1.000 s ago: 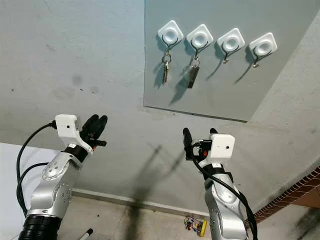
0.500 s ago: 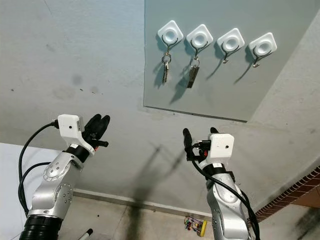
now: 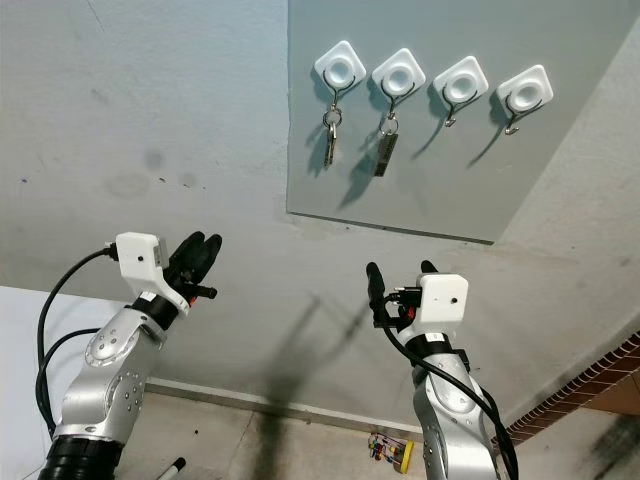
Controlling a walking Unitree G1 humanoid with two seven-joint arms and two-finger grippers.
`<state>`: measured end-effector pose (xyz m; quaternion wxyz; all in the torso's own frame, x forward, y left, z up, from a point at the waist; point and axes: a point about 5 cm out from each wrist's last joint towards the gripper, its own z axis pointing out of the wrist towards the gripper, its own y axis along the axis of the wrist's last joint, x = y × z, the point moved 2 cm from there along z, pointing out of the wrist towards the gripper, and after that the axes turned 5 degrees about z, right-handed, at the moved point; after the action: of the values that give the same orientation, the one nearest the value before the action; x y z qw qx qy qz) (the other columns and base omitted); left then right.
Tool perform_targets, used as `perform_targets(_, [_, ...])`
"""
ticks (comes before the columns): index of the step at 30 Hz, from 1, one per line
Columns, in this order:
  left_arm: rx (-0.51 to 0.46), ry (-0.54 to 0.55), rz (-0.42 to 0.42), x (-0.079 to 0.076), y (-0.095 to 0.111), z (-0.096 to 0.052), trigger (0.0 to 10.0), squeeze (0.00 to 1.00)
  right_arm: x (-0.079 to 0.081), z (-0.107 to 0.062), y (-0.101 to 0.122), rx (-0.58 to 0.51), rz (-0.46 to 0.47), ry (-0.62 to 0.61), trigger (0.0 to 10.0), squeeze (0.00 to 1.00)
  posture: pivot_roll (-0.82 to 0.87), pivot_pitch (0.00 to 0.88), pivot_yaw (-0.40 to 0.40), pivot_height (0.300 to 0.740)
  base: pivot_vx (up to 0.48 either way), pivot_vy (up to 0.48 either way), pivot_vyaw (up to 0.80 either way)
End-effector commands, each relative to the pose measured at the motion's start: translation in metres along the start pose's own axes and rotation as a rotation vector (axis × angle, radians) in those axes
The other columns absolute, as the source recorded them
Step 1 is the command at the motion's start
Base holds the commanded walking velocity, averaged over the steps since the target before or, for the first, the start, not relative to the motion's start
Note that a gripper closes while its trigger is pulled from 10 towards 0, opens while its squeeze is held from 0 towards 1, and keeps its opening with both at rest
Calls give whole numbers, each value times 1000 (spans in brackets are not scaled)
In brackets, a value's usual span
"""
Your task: Hang keys on a hook
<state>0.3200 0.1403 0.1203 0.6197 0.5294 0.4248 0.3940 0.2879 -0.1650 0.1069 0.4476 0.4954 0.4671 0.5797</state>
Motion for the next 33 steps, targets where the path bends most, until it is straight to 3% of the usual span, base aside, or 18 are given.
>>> perform_targets(1, [-15, -11, -2, -2, 4, 0, 10000, 0, -2, -1, 4, -17, -5, -5, 10000, 0, -91, 0, -20, 740, 0, 0, 0])
perform_targets(20, [-5, -4, -22, -3, 1, -8, 10000, 0, 0, -9, -3, 16, -9, -2, 10000, 0, -86, 0, -31, 740, 0, 0, 0])
perform_targets(33, [-3, -1, -25, -3, 2, -10, 10000, 0, 1, -11, -4, 24, -9, 2, 10000, 0, -84, 0, -34, 740, -269, 0, 0])
